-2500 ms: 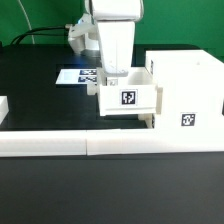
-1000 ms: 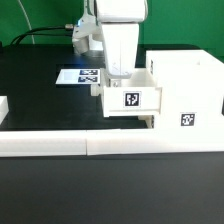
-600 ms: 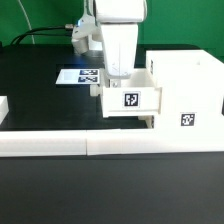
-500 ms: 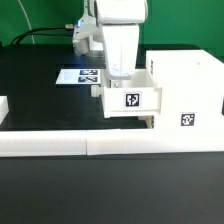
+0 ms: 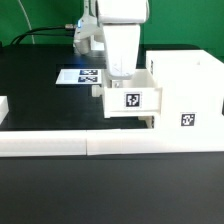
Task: Assemble drawer
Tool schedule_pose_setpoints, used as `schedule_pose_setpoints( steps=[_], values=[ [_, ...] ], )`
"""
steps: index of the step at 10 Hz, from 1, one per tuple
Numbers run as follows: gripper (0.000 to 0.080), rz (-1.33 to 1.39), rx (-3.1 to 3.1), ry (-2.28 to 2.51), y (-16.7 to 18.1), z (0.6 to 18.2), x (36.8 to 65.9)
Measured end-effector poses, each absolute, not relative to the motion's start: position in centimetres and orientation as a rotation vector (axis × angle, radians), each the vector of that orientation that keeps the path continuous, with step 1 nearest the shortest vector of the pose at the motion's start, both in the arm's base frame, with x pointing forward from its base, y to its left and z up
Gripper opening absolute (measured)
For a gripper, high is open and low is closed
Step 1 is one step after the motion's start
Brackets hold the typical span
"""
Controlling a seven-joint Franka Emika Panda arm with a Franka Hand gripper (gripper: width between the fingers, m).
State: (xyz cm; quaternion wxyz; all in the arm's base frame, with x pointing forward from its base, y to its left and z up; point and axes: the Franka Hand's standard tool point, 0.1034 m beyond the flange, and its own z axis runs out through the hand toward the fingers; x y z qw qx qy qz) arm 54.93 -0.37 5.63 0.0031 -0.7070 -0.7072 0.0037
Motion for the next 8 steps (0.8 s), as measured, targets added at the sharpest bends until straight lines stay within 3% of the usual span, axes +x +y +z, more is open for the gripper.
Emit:
schedule_pose_setpoints(
  steps=[8],
  values=[
    [0.0042,0.005,-2.193,-2.249,0.9,5.7,55.1]
  ],
)
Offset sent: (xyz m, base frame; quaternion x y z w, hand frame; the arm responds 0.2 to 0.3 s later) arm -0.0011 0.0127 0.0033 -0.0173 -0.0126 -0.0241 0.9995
